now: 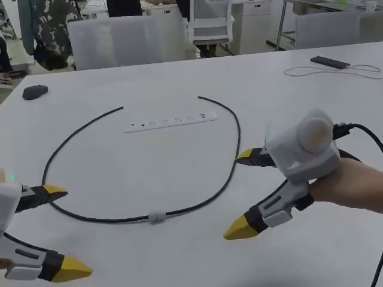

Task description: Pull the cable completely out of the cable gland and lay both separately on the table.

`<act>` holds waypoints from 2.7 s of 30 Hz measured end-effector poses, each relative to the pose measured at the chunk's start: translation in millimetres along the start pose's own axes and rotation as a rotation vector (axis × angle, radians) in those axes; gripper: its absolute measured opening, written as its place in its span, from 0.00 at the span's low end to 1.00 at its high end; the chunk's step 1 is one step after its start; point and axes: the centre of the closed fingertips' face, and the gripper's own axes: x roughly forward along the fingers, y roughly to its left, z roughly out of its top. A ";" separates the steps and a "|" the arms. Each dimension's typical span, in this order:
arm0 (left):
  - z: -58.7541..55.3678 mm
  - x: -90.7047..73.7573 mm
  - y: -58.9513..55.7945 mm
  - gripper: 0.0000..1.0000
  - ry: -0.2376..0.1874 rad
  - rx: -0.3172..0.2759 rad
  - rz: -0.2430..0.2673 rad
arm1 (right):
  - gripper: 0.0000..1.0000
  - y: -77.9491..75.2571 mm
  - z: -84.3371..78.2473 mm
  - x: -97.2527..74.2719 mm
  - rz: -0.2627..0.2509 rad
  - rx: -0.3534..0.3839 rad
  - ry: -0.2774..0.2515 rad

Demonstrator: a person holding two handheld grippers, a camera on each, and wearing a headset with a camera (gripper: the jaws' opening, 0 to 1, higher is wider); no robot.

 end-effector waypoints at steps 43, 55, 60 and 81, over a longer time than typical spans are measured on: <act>-3.7 11.6 0.5 0.99 -0.045 -0.004 0.033 | 0.27 13.4 13.5 135.9 0.171 -0.073 0.020; -0.7 5.3 6.8 0.96 -0.108 -0.034 0.077 | 0.14 16.9 13.7 147.9 0.198 -0.074 0.017; 1.2 8.8 3.6 0.96 -0.116 -0.048 0.069 | 0.09 18.6 14.4 147.1 0.186 -0.061 0.007; 63.5 31.3 -57.6 0.54 -0.327 -0.233 -0.201 | 0.07 78.6 46.9 60.0 0.269 -0.157 -0.046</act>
